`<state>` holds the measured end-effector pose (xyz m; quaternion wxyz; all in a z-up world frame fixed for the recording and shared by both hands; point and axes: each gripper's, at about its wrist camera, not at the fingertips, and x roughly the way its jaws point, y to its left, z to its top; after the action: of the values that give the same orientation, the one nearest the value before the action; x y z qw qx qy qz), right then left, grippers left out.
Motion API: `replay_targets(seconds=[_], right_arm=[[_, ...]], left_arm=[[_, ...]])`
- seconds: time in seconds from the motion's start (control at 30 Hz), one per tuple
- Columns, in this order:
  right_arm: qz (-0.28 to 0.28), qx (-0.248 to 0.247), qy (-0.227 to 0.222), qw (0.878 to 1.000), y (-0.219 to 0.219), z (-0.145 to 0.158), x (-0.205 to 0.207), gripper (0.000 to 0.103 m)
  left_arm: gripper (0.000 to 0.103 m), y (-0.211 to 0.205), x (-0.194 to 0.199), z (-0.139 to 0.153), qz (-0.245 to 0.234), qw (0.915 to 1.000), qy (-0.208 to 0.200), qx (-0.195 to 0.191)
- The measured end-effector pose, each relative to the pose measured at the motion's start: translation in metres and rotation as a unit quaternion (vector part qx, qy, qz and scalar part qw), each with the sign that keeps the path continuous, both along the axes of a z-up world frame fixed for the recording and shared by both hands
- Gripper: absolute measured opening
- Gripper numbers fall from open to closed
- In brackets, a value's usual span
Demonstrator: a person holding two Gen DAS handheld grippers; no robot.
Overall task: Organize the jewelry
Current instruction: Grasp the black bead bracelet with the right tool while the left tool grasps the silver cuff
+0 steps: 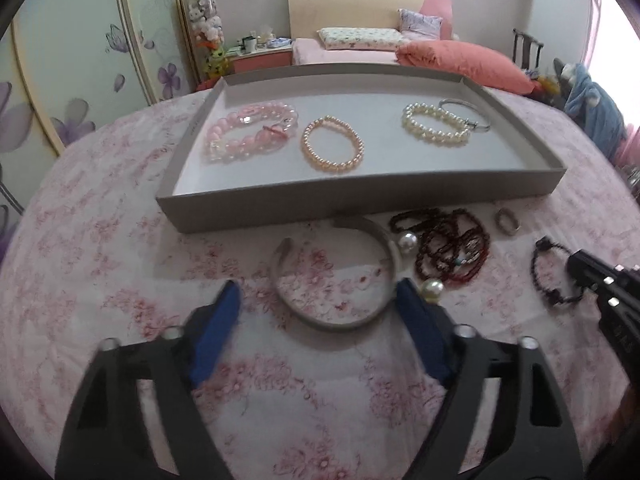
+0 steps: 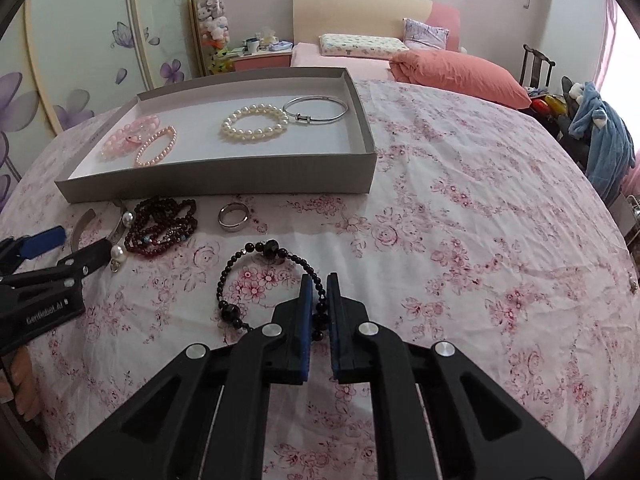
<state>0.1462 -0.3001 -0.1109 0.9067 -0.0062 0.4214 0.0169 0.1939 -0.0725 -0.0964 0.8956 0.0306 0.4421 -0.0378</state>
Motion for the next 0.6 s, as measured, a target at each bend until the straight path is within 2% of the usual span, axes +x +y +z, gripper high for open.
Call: replay_targets(seconds=[0.03,0.37,0.4,0.43,0.5,0.6], right_arm=[[0.001,0.0,0.0,1.0,0.0,0.001,0.001,0.008],[0.032,0.014,0.002,0.999,0.008,0.001,-0.004,0.008],[0.037,0.015,0.002,0.999,0.01,0.0,-0.004,0.008],[0.039,0.015,0.002,0.999,0.012,0.0,-0.005,0.008],[0.039,0.016,0.003,0.999,0.013,0.001,-0.005,0.008],[0.036,0.02,0.006,0.999,0.011,0.002,-0.006,0.008]], left_arm=[[0.061,0.002,0.0,0.001,-0.001,1.0,-0.002,-0.001],[0.061,0.056,-0.025,0.001,-0.017,0.9998,0.006,0.002],[0.063,0.057,-0.026,0.001,-0.016,0.9998,0.007,0.001],[0.071,0.057,-0.026,0.002,-0.013,0.9999,0.006,0.002],[0.077,0.056,-0.026,0.003,-0.003,1.0,0.001,0.008],[0.078,0.052,-0.02,0.004,0.007,0.9999,0.006,0.007]])
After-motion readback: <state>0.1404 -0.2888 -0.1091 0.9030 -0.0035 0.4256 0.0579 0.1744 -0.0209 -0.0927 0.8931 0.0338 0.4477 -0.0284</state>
